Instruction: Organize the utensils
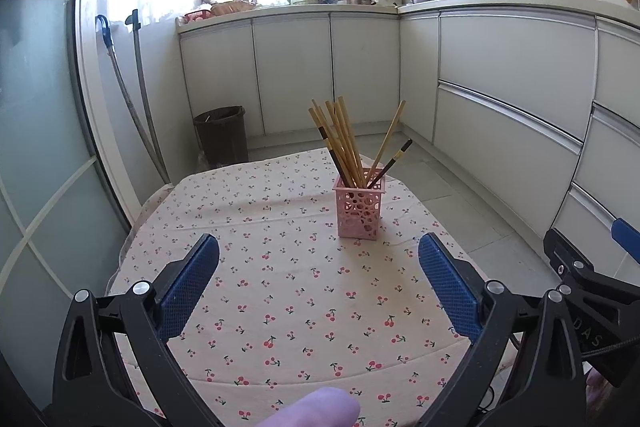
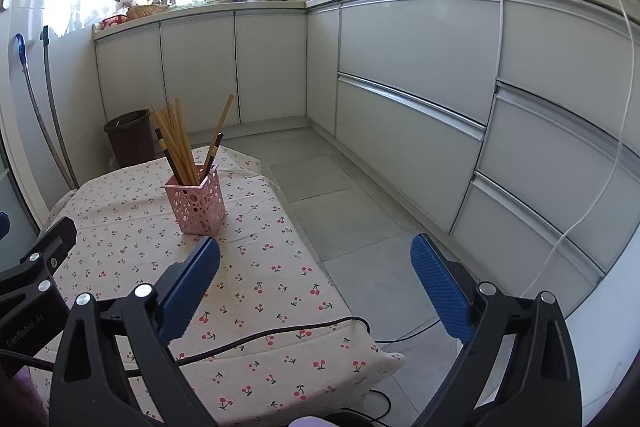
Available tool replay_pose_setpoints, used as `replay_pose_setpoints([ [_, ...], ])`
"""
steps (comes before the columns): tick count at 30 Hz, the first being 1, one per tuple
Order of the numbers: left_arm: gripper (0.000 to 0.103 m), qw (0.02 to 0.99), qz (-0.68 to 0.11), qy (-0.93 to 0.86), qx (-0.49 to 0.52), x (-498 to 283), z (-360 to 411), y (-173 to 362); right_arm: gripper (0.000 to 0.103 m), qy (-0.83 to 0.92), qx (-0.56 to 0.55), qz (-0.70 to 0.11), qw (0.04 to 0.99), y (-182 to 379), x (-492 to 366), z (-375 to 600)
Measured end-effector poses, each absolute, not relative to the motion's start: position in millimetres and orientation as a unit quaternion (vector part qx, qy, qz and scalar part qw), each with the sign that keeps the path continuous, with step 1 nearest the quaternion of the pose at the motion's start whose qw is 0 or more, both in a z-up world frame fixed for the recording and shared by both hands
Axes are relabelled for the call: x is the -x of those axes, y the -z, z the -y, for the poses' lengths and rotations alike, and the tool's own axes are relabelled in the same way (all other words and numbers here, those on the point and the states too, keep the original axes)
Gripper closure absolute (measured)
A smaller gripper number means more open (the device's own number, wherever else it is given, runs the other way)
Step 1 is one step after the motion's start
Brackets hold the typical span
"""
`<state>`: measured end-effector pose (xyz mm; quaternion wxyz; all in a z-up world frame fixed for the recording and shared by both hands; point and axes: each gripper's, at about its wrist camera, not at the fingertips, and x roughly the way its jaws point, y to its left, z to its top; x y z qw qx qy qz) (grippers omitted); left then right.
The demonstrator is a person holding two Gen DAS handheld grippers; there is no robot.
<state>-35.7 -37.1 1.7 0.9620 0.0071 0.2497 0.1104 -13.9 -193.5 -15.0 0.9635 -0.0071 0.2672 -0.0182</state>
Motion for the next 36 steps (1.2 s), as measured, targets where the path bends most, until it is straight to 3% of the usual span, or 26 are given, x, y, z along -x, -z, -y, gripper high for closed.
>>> replay_pose_setpoints([
  [36, 0.007, 0.958, -0.266, -0.103, -0.002, 29.4, 35.6, 5.7, 0.010, 0.016, 0.000, -0.274, 0.962, 14.6, 10.8, 200.1],
])
